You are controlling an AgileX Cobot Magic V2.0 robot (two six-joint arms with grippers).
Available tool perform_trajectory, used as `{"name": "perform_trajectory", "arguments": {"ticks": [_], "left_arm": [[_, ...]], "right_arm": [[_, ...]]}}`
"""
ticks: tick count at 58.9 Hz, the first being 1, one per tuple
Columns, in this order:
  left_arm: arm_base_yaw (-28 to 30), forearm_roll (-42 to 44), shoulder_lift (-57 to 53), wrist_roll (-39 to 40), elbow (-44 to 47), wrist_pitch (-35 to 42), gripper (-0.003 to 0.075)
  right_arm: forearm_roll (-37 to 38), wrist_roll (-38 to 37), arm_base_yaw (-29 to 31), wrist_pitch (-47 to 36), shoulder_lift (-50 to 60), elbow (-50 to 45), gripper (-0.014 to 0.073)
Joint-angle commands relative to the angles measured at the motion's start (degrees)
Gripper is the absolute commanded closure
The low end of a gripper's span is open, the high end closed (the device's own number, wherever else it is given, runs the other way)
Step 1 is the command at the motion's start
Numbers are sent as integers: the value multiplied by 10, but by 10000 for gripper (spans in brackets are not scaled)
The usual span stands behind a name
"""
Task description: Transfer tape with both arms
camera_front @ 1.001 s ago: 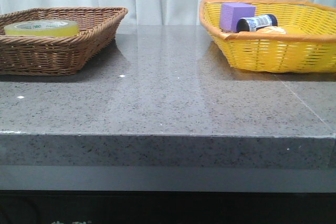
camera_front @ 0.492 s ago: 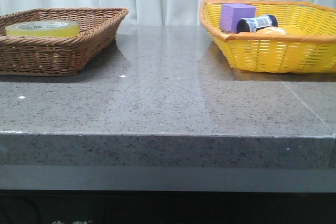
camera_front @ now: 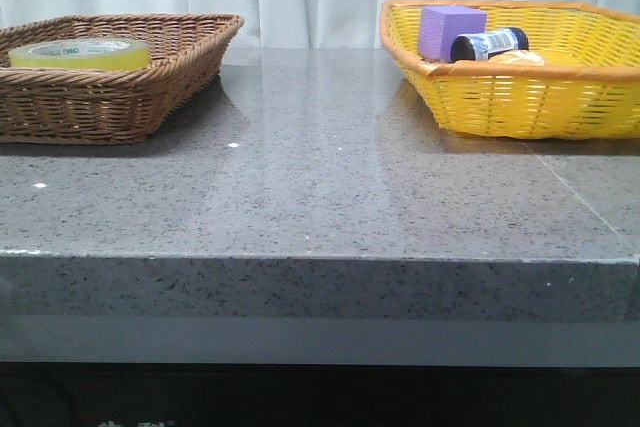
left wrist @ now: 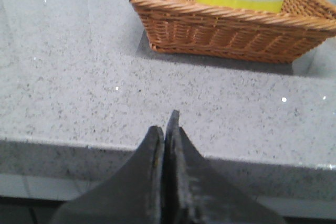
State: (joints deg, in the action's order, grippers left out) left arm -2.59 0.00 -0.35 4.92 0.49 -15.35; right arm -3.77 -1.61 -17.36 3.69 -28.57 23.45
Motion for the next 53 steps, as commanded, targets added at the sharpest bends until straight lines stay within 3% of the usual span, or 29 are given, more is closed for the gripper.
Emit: {"name": "perform_trajectory", "arguments": {"ticks": [1, 9, 53], "left_arm": [[1, 0, -12, 2, 22, 74, 740], [1, 0, -12, 2, 22, 109, 740], [1, 0, -11, 2, 22, 110, 740]], "right_arm": [[7, 0, 3, -45, 0, 16, 662], [7, 0, 3, -45, 0, 16, 662], [7, 0, 3, -45, 0, 16, 662]]}}
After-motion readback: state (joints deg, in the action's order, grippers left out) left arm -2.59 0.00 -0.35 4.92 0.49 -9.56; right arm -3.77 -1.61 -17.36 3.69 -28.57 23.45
